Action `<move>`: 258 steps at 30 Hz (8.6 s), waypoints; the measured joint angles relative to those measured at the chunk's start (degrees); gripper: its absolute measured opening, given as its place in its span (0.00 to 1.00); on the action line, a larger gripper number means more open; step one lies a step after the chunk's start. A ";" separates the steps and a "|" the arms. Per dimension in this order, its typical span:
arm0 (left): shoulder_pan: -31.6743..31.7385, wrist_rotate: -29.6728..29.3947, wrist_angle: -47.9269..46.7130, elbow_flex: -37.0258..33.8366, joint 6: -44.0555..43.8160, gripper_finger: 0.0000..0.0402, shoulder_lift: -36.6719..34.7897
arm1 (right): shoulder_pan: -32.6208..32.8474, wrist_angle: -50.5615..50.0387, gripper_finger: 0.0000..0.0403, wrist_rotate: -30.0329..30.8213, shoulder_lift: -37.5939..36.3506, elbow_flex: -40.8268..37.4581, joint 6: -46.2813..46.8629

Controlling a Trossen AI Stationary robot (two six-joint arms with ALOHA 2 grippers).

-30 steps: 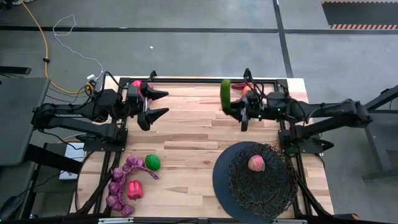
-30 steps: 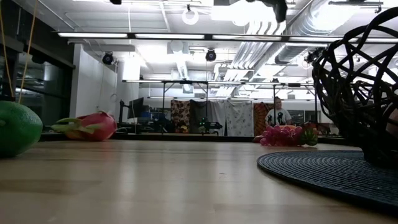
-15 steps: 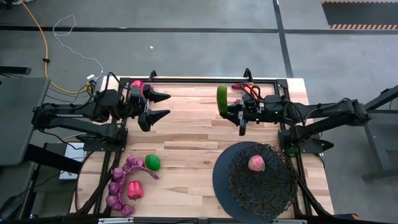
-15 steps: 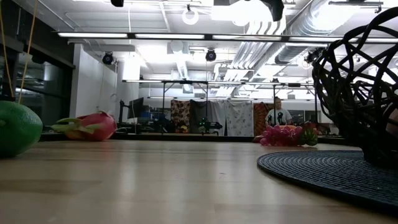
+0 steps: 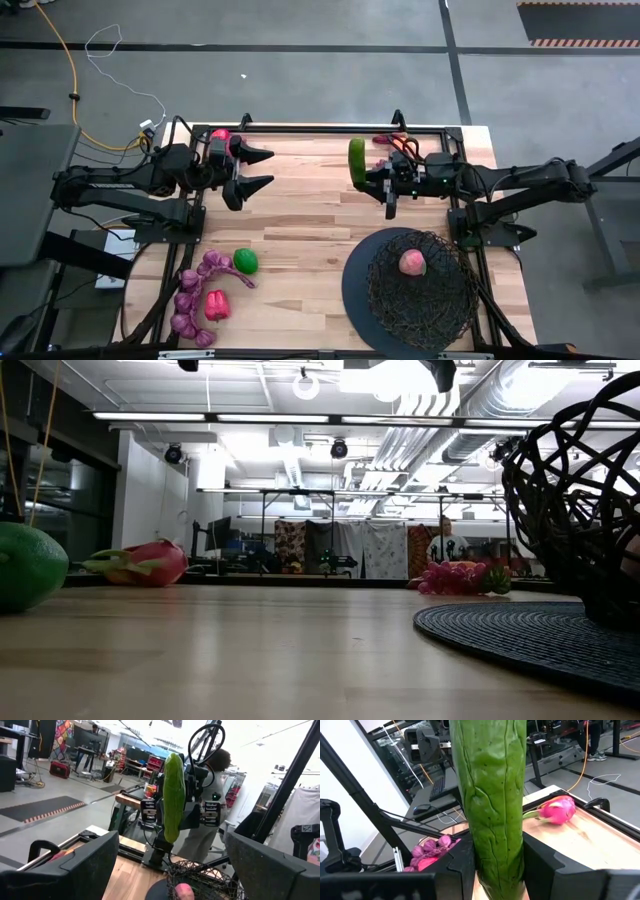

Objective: Build produce basket
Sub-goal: Put the green cucumber into the basket, then put the green lime into the basket

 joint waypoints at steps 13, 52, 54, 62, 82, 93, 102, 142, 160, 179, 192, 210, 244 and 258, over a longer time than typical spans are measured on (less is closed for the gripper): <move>0.04 0.02 -0.17 0.00 1.66 0.89 0.00 | 0.02 0.00 0.29 -0.70 0.00 0.00 -3.02; 0.04 -4.70 -1.93 0.00 6.00 0.89 0.02 | 48.66 -60.80 0.30 -11.80 5.80 9.52 49.12; 0.04 -4.70 -2.28 0.00 6.58 0.89 0.02 | 49.52 -59.16 0.30 -14.13 7.73 7.91 48.36; 0.04 -4.70 -2.34 0.00 6.53 0.89 0.02 | 50.29 -55.19 0.30 -16.74 15.36 4.22 40.11; 0.00 -6.60 -1.97 0.00 9.05 0.89 0.02 | 51.89 -52.06 0.34 -26.46 26.42 4.24 22.87; 0.02 -7.71 -1.73 0.00 8.63 0.89 0.02 | 51.78 -55.55 0.68 -26.07 22.21 4.28 22.54; 0.04 -9.01 -1.73 0.00 8.56 0.89 0.02 | 45.38 -61.71 0.71 -12.67 3.16 4.28 36.98; 0.04 -3.52 -6.01 0.00 4.07 0.89 0.02 | -1.25 8.01 0.71 2.63 4.63 -2.96 -7.99; -8.37 4.74 -49.11 12.31 -2.72 0.89 11.53 | -1.22 6.96 0.71 2.65 4.63 -2.40 -8.57; -25.60 5.77 -55.63 2.02 14.02 0.89 29.36 | -1.22 1.54 0.71 2.67 4.63 -2.45 -5.31; -24.11 7.93 -53.77 -0.57 20.18 0.89 34.79 | -1.22 0.99 0.71 2.72 4.63 -2.45 -4.90; -20.45 7.51 -53.16 -0.55 22.06 0.69 38.27 | -1.22 0.59 0.71 2.74 4.62 -2.45 -3.89; 1.27 7.22 8.89 10.01 1.49 0.67 23.52 | -1.20 -12.94 0.71 0.79 4.29 9.46 -10.24; 1.18 9.06 19.50 10.35 -0.48 0.67 31.89 | -1.11 -1.32 0.71 -5.58 13.92 9.50 -8.48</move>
